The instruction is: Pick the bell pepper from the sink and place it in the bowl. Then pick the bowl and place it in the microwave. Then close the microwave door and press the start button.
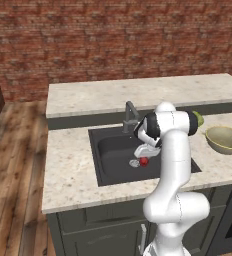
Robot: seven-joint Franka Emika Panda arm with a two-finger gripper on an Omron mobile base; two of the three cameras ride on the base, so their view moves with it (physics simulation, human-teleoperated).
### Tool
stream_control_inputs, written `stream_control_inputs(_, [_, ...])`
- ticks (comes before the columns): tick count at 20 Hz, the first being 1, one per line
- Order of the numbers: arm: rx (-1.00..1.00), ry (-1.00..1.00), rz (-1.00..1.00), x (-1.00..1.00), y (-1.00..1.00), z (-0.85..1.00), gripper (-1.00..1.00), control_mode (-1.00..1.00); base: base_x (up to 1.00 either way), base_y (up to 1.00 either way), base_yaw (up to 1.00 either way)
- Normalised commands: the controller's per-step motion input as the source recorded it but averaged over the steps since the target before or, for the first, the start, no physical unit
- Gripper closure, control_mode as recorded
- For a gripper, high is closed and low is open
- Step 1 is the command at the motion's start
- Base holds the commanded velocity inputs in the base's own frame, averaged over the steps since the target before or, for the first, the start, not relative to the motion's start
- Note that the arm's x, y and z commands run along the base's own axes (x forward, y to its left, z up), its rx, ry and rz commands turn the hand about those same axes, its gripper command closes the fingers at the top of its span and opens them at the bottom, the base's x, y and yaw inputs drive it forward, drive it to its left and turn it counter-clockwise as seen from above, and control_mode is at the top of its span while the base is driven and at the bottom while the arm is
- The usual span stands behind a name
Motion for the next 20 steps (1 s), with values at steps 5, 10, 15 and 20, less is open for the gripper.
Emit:
stream_control_inputs(5, [0.0,0.02,0.0,0.0,0.0,-0.23,1.0,-1.0,0.0,0.0,0.0])
stream_control_inputs(10, [0.0,0.0,0.0,-0.23,0.0,-0.03,1.0,-1.0,0.0,0.0,0.0])
stream_control_inputs(15, [0.0,-0.05,0.0,-0.5,0.0,0.12,1.0,-1.0,0.0,0.0,0.0])
stream_control_inputs(20, [0.0,-0.12,0.0,-0.48,0.0,0.61,1.0,-1.0,0.0,0.0,0.0])
